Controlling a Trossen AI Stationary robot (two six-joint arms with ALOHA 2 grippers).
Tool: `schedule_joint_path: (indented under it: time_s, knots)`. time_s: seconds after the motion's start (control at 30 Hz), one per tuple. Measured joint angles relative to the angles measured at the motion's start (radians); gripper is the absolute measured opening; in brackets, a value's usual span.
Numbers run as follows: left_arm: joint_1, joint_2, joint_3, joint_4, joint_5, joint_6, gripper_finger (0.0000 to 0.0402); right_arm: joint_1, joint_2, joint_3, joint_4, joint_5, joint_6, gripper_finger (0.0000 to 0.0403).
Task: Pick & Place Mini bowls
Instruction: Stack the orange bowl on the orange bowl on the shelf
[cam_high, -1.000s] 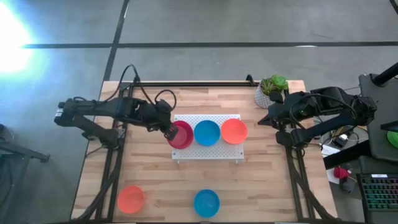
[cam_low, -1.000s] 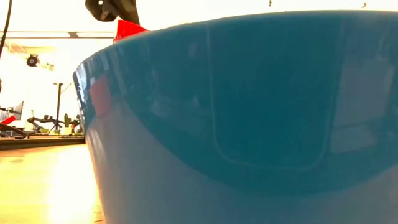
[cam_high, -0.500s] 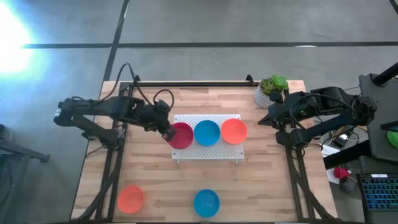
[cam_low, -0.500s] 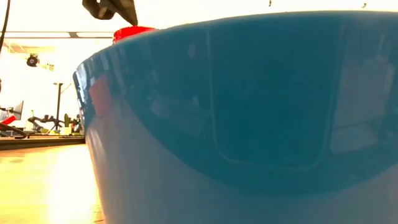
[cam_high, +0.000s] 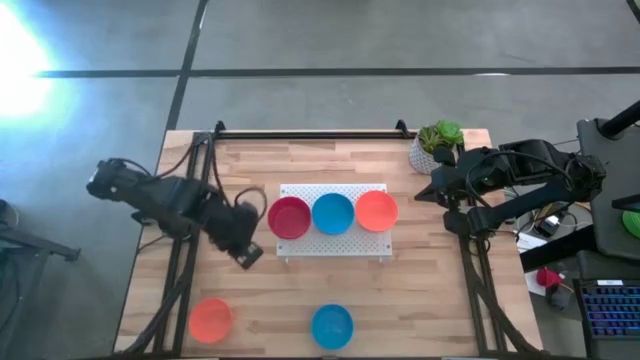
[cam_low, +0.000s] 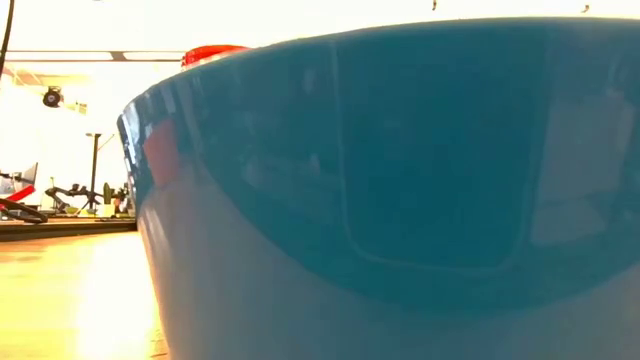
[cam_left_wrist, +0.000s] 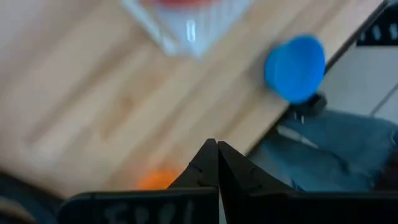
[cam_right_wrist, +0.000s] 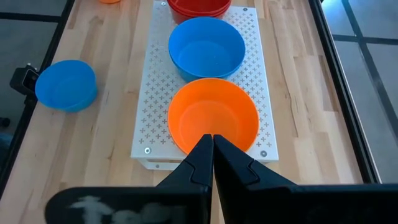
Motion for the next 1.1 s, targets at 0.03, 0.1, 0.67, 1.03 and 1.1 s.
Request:
schedule_joint_path:
  time_s: [0.03, 0.1, 0.67, 1.03, 1.1]
  knots:
    - [-0.025, 0.000, -0.008, 0.000, 0.020, -0.045, 0.0000, 0.000, 0.000, 0.000, 0.000, 0.000, -0.002, 0.0008]
    - [-0.073, 0.000, -0.028, -0.001, 0.049, -0.141, 0.0000, 0.000, 0.000, 0.000, 0.000, 0.000, -0.003, 0.0008]
    - [-0.310, 0.001, -0.286, 0.177, 0.095, -0.723, 0.0000, 0.000, 0.000, 0.000, 0.000, 0.000, -0.025, 0.0008]
    - [-0.316, 0.001, -0.485, 0.432, 0.202, -0.751, 0.0067, 0.000, 0.000, 0.000, 0.000, -0.001, -0.024, 0.0008]
    - [-0.317, 0.001, -0.516, 0.464, 0.202, -0.752, 0.0078, 0.000, 0.000, 0.000, 0.000, -0.001, -0.023, 0.0008]
